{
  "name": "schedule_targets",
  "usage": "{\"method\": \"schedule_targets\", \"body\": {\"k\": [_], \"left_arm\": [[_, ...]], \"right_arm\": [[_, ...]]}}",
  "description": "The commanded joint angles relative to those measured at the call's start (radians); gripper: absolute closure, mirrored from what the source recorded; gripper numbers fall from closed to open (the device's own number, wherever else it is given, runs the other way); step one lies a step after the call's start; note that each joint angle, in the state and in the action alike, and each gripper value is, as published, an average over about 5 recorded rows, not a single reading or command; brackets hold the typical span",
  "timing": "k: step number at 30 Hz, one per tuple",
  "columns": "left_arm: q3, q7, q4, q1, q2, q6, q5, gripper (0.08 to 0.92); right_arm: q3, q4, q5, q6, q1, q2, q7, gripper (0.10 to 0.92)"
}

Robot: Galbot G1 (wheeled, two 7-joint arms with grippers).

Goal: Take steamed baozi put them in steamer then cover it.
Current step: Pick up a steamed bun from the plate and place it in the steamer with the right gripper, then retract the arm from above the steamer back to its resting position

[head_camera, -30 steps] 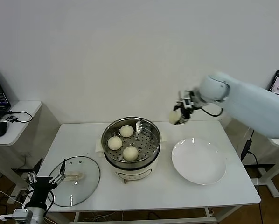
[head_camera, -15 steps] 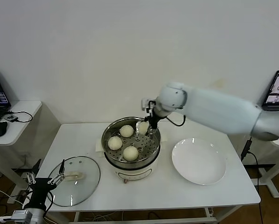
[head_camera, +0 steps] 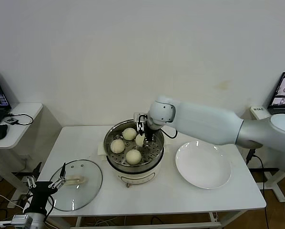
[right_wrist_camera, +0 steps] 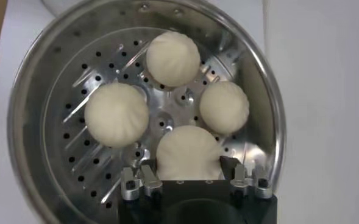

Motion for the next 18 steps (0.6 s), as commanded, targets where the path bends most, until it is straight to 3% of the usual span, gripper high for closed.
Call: {"method": "schedule_targets", "body": {"k": [1,6,12,18], "left_arm": [[-0.001,0.001,-0.001,0.000,0.001,-0.001,0.000,0.177],[-0.003,0.000,-0.002,0.001,0.001,-0.001,0.000,0.177],[-0.005,0.000,0.003,-0.001,0.008,0.000,-0.002,0.177],[-0.003,0.000,0.013,-0.010,0.011,0.003,-0.005,0.177]], "right_arm": [[-0.002,-0.017,-0.022,-0.017,-0.026,0.025,0.013,0.380],[0.003,-0.008,-0.026,-0.019,-0.023,0.013,0.009,0.349],[0.042,0.048,-0.029,-0.026,0.011,-0.045,0.001,0.219],[0.104,0.130,-0.006,-0.019,0.045,-0.163,0.015,0.203]]}}
